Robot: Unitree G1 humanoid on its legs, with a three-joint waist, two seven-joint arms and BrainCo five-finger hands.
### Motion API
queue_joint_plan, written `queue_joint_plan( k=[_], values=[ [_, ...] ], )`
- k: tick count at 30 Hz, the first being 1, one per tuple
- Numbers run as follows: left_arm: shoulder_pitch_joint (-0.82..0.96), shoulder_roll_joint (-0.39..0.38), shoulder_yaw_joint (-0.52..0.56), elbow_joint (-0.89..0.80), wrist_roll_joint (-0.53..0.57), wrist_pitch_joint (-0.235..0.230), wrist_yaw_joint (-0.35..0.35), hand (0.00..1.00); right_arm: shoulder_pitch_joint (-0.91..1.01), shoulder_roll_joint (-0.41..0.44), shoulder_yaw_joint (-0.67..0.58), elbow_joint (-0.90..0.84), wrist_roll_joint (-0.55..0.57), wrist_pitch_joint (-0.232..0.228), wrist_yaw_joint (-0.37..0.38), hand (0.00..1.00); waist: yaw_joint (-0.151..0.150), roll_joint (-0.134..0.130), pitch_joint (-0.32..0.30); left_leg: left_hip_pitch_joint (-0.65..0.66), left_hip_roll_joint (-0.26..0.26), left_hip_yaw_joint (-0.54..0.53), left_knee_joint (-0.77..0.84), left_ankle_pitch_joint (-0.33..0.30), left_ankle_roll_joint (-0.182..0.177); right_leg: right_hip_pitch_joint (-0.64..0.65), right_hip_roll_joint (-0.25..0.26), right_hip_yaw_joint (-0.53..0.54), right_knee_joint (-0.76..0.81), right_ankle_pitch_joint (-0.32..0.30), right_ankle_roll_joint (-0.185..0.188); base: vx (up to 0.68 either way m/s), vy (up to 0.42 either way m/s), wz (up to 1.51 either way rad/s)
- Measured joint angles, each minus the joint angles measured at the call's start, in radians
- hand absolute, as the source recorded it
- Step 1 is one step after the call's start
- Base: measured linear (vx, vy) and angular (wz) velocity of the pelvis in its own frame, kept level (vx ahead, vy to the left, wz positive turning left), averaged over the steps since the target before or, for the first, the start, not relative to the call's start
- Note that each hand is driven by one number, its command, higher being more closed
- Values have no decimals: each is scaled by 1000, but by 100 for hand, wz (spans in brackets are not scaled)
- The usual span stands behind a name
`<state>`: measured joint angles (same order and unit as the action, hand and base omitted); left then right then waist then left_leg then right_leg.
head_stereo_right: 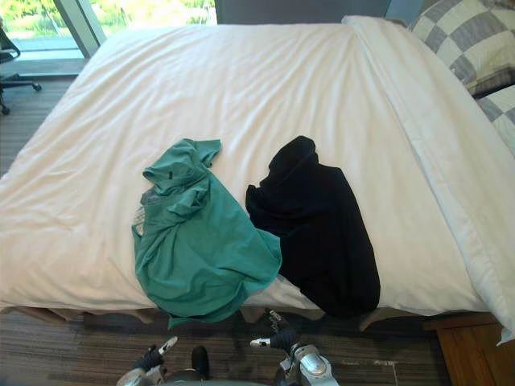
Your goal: Tidy the bed and pick cloth on bed and put in laundry
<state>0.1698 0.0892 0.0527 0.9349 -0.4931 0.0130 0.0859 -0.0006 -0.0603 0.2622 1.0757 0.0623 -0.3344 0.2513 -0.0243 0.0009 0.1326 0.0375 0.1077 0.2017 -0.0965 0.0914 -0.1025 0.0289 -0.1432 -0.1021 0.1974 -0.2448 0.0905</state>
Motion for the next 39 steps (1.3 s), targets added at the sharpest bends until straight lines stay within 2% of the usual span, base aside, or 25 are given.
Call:
queue_joint_plan(
  k=[1,5,8,10,11,13,14,16,20,22,24,27,28,30,31,32,34,36,39],
  values=[
    [2,-1,0,5,-13,1,6,0,0,0,5,9,13,18,-9,0,11,-1,-13,0,-8,-5,0,-1,1,3,-7,-6,-3,2,5,-44,72,13],
    [5,0,40,34,-48,3,24,0,-4,1,14,34,39,54,-46,0,17,-16,-28,-4,-26,-45,-1,4,12,30,-23,-32,-25,10,18,-37,50,24],
    [14,-8,105,41,-44,1,50,0,-3,3,-51,41,104,112,-76,0,18,-16,-31,-2,-34,-57,-6,3,17,50,-31,-51,-40,12,22,-25,25,15],
    [15,-11,138,65,4,-6,60,0,0,3,-145,39,191,171,-131,0,18,-12,-36,-3,-37,-50,-7,-1,20,51,-33,-50,-47,17,25,2,11,-2],
    [16,-12,151,71,17,-6,66,0,4,2,-177,37,210,184,-143,0,17,-10,-36,-3,-36,-46,-7,-3,21,51,-33,-50,-51,17,23,18,17,-8],
    [18,-23,177,71,52,-5,75,0,34,1,-313,13,295,240,-207,0,16,-6,-39,-2,-35,-24,-7,-15,17,52,-33,-45,-62,20,23,43,11,-9],
    [19,-25,186,71,52,-2,76,0,43,1,-347,8,314,248,-223,0,17,-6,-40,-1,-34,-18,-7,-16,19,52,-32,-41,-64,21,26,75,7,-18],
    [18,-30,194,66,43,8,90,0,88,2,-478,-3,407,263,-305,0,19,-1,-41,15,-29,16,-7,-29,14,54,-28,-12,-78,27,26,101,5,-37],
    [4,-19,223,-66,4,27,119,0,166,1,-659,-78,507,241,-425,0,17,12,-49,37,-24,55,-1,-50,6,76,-25,6,-102,31,24,167,-8,-29],
    [-12,51,274,-219,-12,51,115,0,208,-1,-737,-179,511,194,-510,0,13,12,-49,52,-16,69,-1,-57,-1,89,-19,7,-112,33,22,164,-43,-14],
    [-32,121,339,-335,-23,61,105,0,237,-5,-785,-274,503,164,-565,0,12,10,-49,54,-9,83,-1,-58,-3,87,-12,7,-112,35,18,82,-37,-12],
    [-23,216,429,-434,-25,69,61,0,243,-39,-868,-402,488,127,-629,0,15,10,-49,69,-1,101,-1,-61,1,93,-6,7,-112,43,9,98,-35,-12],
    [-20,224,438,-443,-23,66,53,0,243,-45,-892,-420,476,116,-638,0,15,11,-49,72,0,106,-1,-64,0,96,-5,7,-111,43,9,85,-19,-5],
    [-4,230,441,-443,4,8,39,0,244,-64,-972,-473,444,75,-666,0,22,11,-52,86,6,118,0,-77,-4,103,0,8,-108,43,9,73,-13,-8],
    [1,229,441,-443,4,-11,41,0,243,-69,-979,-486,431,67,-669,0,23,11,-55,86,8,119,0,-78,-4,102,1,8,-107,43,9,66,-20,-4],
    [5,229,440,-446,4,-61,46,0,243,-73,-998,-538,411,57,-676,0,22,10,-56,87,12,119,0,-83,-7,100,3,10,-101,43,9,46,-19,0],
    [6,229,444,-483,4,-107,53,0,242,-81,-1018,-611,370,54,-687,0,25,10,-57,88,17,122,9,-101,-11,100,12,30,-100,42,8,36,-17,-9],
    [12,229,465,-559,4,-132,52,0,242,-90,-1040,-694,307,54,-687,0,29,10,-59,88,17,126,31,-119,-11,99,11,46,-95,41,8,24,-8,-18],
    [15,235,543,-726,15,-138,45,0,253,-126,-1049,-834,221,58,-669,0,18,15,-63,85,18,128,53,-137,-11,98,8,61,-85,41,7,13,-2,-7]
  ],
)
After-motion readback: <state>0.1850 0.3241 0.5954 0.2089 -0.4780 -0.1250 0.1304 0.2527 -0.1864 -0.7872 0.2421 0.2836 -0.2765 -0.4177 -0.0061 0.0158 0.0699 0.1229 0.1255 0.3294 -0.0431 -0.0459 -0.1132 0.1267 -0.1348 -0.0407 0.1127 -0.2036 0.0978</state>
